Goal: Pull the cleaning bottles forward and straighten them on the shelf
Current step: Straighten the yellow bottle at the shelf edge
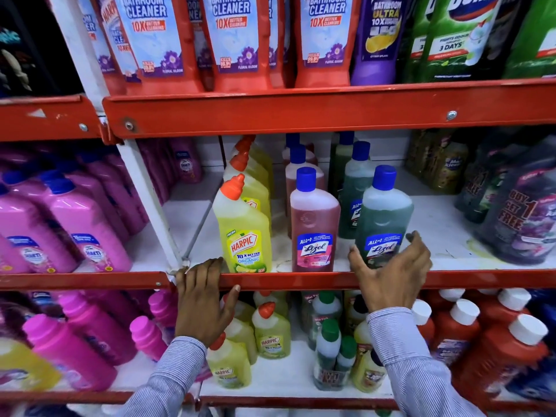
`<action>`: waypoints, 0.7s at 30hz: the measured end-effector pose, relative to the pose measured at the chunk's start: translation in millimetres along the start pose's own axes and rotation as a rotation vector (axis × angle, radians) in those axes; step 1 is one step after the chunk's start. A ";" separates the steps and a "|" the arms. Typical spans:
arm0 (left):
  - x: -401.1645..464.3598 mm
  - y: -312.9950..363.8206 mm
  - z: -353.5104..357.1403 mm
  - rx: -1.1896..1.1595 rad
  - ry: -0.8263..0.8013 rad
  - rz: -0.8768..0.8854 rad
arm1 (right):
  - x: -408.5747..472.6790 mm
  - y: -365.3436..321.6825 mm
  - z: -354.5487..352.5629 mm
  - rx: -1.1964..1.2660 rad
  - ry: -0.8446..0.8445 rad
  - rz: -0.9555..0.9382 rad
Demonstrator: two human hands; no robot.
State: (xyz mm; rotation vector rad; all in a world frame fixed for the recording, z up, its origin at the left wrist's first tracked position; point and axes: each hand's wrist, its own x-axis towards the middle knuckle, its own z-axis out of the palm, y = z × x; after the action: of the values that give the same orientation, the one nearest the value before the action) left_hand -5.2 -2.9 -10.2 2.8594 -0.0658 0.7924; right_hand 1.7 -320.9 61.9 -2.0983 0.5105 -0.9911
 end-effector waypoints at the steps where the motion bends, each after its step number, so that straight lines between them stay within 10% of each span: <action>1: 0.1 0.0 -0.9 -0.004 -0.004 -0.005 | -4.9 -4.9 -2.9 0.053 0.058 -0.042; 5: -0.7 0.1 -2.3 -0.031 -0.028 -0.008 | -30.6 -32.2 -9.3 0.353 0.157 -0.291; 9: 0.9 -2.9 -9.6 -0.122 -0.022 0.000 | -60.2 -63.8 3.1 0.400 -0.091 -0.490; 21: 46.2 3.7 -37.4 -0.774 -0.144 -0.104 | -73.9 -92.5 59.8 0.048 -0.774 -0.350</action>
State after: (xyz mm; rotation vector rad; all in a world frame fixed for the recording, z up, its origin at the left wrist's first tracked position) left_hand 15.1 0.2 45.7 2.1529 -0.1931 0.4075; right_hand 6.0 -188.7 71.7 -2.3538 -0.2738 -0.2901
